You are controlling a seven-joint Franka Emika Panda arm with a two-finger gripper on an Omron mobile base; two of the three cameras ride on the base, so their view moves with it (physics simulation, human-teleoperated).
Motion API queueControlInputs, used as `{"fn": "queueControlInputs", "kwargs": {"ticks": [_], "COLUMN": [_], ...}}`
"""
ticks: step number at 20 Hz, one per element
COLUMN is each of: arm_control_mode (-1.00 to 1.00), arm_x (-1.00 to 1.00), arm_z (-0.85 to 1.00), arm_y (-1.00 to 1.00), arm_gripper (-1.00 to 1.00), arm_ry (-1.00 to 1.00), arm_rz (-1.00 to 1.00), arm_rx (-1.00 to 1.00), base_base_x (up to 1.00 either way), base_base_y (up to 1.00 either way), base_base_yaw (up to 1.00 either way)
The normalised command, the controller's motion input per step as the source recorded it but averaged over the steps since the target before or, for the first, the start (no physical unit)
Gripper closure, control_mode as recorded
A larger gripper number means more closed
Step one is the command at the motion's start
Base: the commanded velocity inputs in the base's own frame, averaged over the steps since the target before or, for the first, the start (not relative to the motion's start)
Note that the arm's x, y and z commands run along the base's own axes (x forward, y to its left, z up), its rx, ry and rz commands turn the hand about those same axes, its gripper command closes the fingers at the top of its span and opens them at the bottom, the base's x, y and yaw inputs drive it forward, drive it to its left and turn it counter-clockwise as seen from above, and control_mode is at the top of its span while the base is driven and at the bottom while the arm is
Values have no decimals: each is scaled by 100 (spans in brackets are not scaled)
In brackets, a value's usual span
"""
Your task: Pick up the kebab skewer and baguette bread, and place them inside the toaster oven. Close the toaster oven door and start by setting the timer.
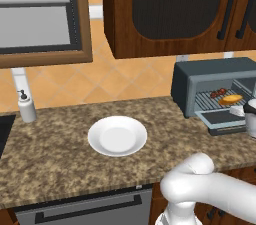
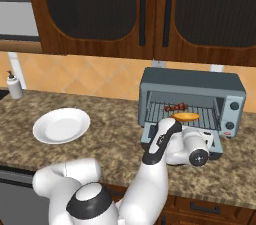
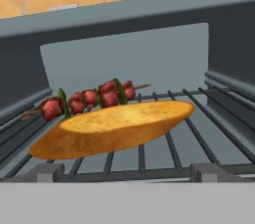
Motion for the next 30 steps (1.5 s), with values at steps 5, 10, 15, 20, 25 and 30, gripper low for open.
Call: {"fn": "queueControlInputs", "kwargs": {"ticks": [5, 10, 15, 20, 25, 30], "arm_control_mode": [-100, -100, -100, -100, -100, -100], "arm_x": [13, 11, 20, 23, 23, 23], "arm_z": [2, -4, 0, 0, 0, 0], "arm_y": [-1, 0, 0, 0, 0, 0], "arm_gripper": [-100, -100, -100, -100, -100, -100], "arm_ry": [0, 0, 0, 0, 0, 0], "arm_rz": [0, 0, 0, 0, 0, 0], "arm_rx": [1, 0, 0, 0, 0, 0], "base_base_x": [0, 0, 0, 0, 0, 0], "base_base_y": [0, 0, 0, 0, 0, 0], "base_base_yaw": [0, 0, 0, 0, 0, 0]}}
